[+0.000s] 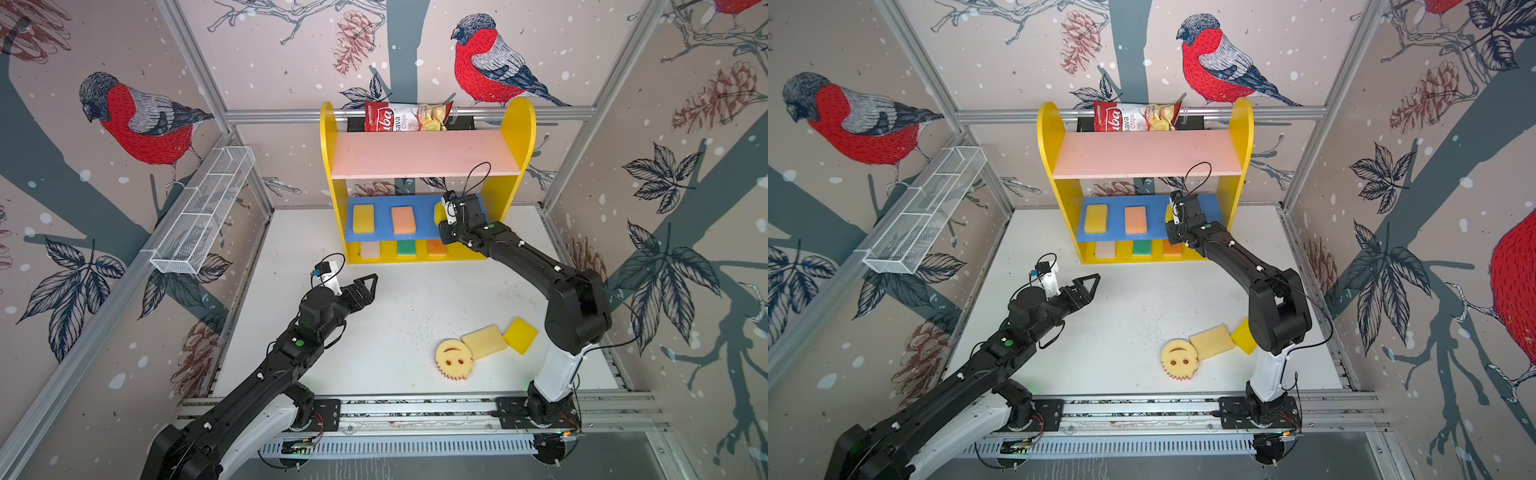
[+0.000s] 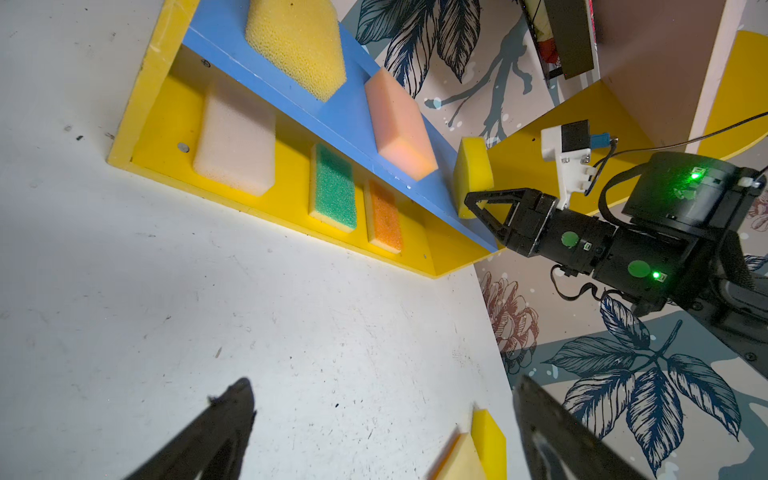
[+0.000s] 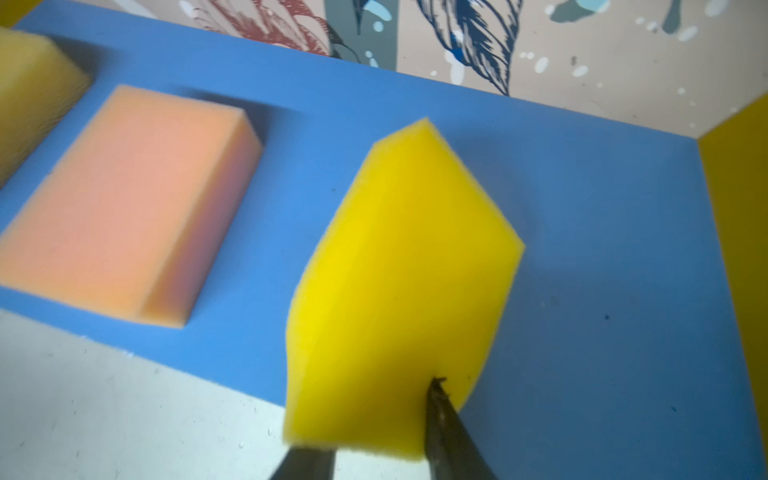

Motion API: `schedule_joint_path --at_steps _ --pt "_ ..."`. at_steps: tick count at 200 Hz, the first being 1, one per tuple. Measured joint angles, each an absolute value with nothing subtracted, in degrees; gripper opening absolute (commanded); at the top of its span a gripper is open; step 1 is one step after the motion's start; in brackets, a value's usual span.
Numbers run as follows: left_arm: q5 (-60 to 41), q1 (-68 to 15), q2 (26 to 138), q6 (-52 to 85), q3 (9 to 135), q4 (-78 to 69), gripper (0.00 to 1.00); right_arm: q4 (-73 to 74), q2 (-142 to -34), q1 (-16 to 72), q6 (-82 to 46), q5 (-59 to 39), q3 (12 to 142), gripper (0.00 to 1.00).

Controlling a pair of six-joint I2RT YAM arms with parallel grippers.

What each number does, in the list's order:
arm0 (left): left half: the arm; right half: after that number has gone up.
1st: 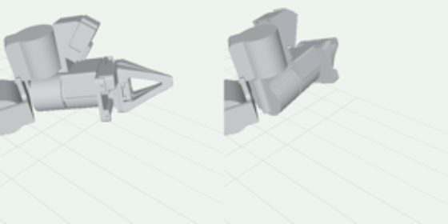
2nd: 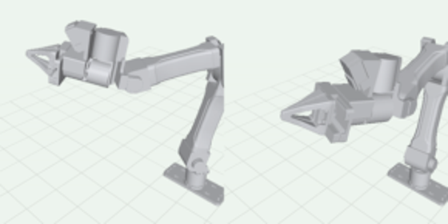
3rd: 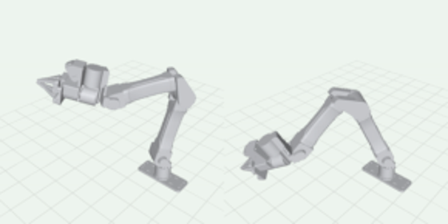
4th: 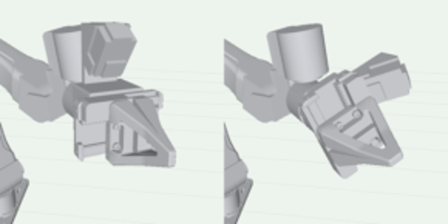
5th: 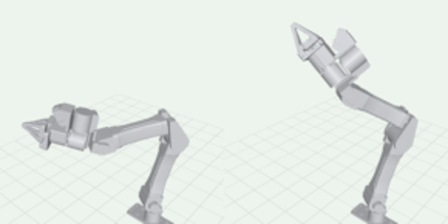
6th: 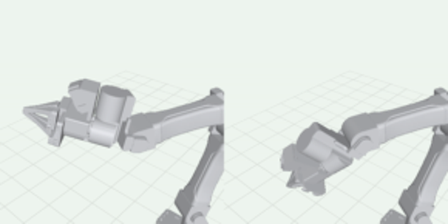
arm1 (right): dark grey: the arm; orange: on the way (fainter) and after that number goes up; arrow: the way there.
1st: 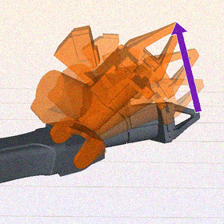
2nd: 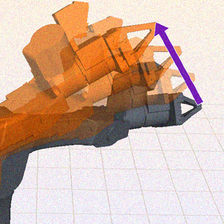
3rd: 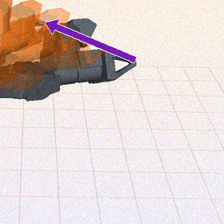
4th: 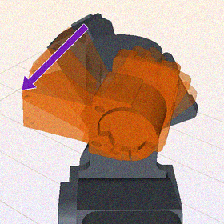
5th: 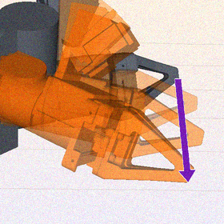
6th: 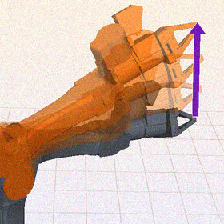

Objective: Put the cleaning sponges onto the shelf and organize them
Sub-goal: 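Nudge the tilted yellow sponge straight on the shelf with the right gripper tip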

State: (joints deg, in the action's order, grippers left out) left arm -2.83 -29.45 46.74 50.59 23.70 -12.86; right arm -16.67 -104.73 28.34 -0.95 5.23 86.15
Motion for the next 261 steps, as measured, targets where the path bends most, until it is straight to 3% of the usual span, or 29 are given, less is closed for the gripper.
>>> schedule_joint_path --at_steps 78,80,83,86,161,199,261 --pt "-3.0 -29.5 47.2 50.6 24.4 -12.9 0.95 -17.0 -106.1 28.5 0.7 6.2 86.2 0.75" --pt "-3.0 -29.5 47.2 50.6 24.4 -12.9 0.95 -16.9 -105.9 28.5 0.6 6.2 86.0 0.81" --pt "-3.0 -29.5 47.2 50.6 24.4 -12.9 0.95 -16.8 -105.7 28.5 0.6 6.2 85.7 0.97" --pt "-3.0 -29.5 47.1 50.6 24.4 -12.9 0.95 -16.7 -105.4 28.5 0.5 6.2 85.4 1.00" --pt "-3.0 -29.5 46.7 50.6 24.4 -12.9 0.95 -11.2 -100.0 24.9 -4.4 -3.1 80.9 1.00" --pt "-2.9 -29.5 46.0 50.6 24.3 -12.8 0.95 -8.5 -97.4 22.3 -8.0 -9.8 79.0 0.90" --pt "-2.8 -29.5 47.4 50.6 24.3 -12.9 0.95 -7.0 -102.7 21.7 -12.2 -20.7 84.4 0.87"
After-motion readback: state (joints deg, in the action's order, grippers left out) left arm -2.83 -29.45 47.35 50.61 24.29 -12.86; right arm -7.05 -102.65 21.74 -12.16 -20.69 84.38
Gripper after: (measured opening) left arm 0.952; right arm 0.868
